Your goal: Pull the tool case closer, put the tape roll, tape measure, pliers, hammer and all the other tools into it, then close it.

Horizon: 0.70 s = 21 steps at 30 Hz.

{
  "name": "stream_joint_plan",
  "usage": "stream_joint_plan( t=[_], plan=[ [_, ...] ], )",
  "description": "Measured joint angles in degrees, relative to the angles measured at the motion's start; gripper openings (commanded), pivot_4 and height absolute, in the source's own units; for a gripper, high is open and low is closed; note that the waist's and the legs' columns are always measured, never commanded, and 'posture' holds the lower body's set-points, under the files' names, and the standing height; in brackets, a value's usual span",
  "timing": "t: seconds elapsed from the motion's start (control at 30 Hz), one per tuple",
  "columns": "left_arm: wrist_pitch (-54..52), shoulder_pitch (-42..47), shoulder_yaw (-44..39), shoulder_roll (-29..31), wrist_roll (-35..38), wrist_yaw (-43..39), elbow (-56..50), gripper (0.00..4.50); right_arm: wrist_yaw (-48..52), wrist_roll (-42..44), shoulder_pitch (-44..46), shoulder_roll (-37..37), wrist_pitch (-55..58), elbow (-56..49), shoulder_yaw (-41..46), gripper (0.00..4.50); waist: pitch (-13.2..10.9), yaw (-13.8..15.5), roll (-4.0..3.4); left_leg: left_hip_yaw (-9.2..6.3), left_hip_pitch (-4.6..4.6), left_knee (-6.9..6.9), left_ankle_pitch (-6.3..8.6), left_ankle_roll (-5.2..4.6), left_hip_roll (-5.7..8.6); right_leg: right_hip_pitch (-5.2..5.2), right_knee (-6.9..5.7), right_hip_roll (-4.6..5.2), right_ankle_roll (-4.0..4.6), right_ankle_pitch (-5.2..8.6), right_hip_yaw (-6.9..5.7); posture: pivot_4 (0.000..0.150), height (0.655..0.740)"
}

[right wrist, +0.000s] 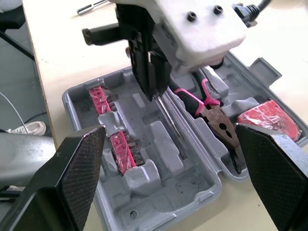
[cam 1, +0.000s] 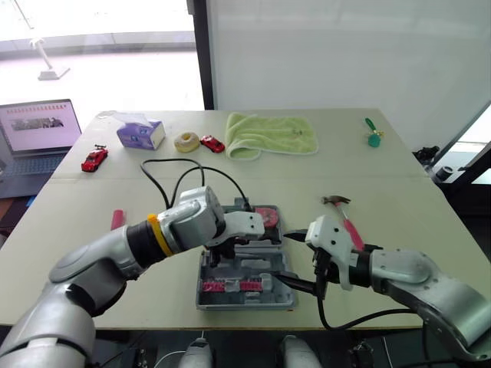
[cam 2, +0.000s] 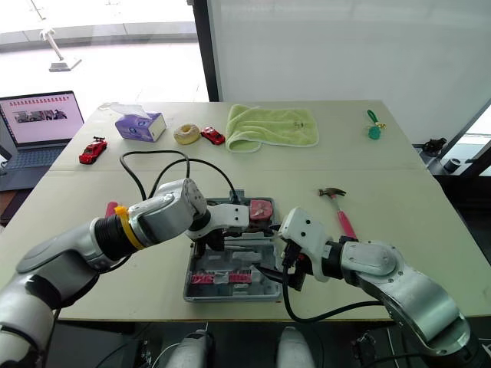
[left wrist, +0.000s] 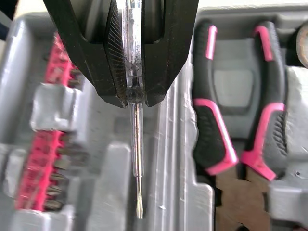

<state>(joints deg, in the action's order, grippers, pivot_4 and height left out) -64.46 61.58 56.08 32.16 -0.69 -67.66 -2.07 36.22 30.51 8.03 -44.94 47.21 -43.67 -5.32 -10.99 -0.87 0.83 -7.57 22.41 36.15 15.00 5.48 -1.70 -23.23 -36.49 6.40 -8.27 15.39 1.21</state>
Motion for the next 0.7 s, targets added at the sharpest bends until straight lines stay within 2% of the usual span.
stream_joint_plan(
  t=[0.4,0.7],
  plan=[
    [4.8,0.0,1.4,-1.1,-2.7,0.2,2.4,0.02,-1.2,0.1,-0.4,0.6,0.8,-0.2,-0.4,4.50,0.0,0.2,-0.03,0.00,-0.01,0.05,0.00,0.00,0.00,0.04,-0.04,0.00,0.00,0.00,0.00,0.150,0.7400],
    [4.1,0.0,1.5,-0.9,-3.5,-0.4,1.3,0.02,-1.5,0.1,-0.8,0.6,1.2,-1.3,-0.3,4.50,0.0,0.1,-0.03,0.00,-0.02,0.05,0.00,0.00,0.00,0.04,-0.05,0.00,0.00,0.00,0.00,0.150,0.7400]
  ],
)
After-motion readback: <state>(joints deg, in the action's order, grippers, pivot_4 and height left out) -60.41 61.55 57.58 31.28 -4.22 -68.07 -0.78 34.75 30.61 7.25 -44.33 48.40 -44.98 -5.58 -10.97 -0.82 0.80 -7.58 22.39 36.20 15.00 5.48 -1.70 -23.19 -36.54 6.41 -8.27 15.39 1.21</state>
